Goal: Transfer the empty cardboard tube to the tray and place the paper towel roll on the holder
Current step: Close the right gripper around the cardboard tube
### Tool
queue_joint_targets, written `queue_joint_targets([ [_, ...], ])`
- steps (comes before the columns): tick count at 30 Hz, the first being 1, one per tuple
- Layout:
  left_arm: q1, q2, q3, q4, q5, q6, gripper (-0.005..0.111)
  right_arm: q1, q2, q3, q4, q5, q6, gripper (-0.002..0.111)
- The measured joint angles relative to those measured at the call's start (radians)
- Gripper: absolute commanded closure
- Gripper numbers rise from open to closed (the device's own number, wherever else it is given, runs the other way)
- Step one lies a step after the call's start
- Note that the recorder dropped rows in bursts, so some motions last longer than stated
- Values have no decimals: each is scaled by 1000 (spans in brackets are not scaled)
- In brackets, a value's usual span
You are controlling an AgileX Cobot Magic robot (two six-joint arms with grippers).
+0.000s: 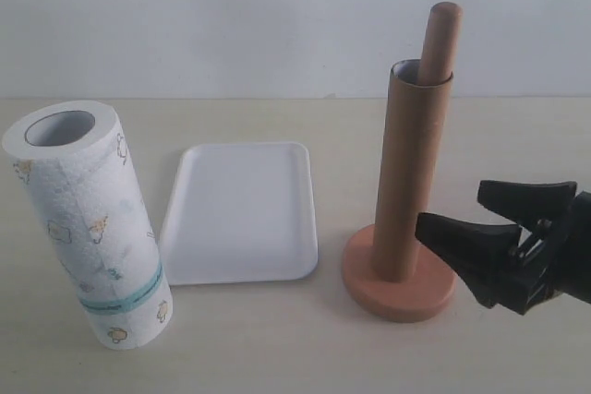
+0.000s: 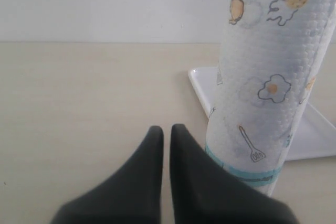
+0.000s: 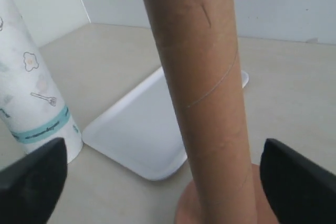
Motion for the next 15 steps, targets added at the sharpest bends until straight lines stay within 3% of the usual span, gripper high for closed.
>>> queue_joint_targets([
  [3, 0, 0, 0, 0, 0, 0, 103, 0, 0, 0, 32, 0, -28, 12],
  [9, 0, 0, 0, 0, 0, 0, 103, 0, 0, 0, 87, 0, -82, 36],
  [11, 0, 0, 0, 0, 0, 0, 103, 0, 0, 0, 89, -10, -90, 36],
  [15, 0, 0, 0, 0, 0, 0, 103, 0, 0, 0, 80, -49, -110, 21],
])
